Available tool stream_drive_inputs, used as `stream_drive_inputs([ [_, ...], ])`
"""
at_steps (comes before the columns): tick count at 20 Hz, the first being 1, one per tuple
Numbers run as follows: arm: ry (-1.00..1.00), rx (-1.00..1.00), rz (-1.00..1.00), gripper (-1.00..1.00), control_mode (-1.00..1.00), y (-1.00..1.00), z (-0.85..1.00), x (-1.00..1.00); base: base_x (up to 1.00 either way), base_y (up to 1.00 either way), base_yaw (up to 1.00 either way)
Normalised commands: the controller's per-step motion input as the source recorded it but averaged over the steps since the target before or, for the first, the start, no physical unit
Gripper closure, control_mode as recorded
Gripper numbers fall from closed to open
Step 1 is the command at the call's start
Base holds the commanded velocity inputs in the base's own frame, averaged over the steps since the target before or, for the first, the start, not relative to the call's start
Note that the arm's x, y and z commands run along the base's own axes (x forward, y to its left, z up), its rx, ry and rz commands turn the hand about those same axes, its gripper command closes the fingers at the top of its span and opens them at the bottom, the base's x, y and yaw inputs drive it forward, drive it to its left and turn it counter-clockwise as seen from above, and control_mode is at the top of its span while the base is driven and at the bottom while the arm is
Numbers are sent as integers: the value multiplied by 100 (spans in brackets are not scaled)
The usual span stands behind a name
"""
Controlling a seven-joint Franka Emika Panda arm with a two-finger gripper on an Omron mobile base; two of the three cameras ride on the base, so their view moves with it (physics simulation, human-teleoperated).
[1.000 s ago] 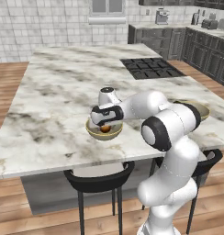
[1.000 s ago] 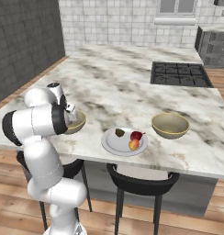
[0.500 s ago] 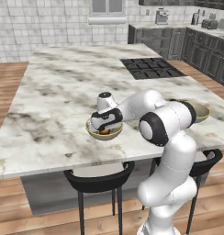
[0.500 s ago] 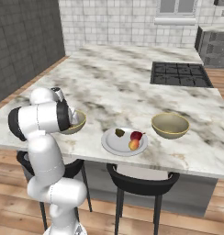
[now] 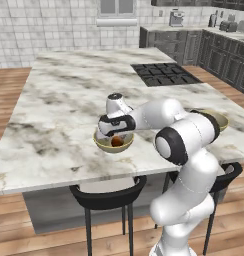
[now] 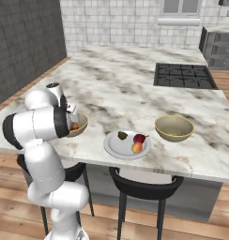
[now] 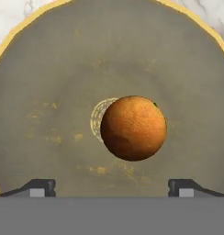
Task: Take the fruits from the plate on the dining counter and place two fruits in each bowl.
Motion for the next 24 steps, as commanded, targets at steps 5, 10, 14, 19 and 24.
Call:
stream_drive_inputs([
  [5, 0, 0, -4, -100, -100, -72, 77, -50, 0, 0, 0],
  [10, 0, 0, -6, -100, -100, -100, 43, -59, 0, 0, 0],
  [14, 0, 0, -5, -100, -100, -100, 21, -23, 0, 0, 0],
  [19, 0, 0, -6, -100, -100, -100, 3, 0, 0, 0, 0],
  [24, 0, 0, 0, -100, -100, -100, 0, 0, 0, 0, 0],
])
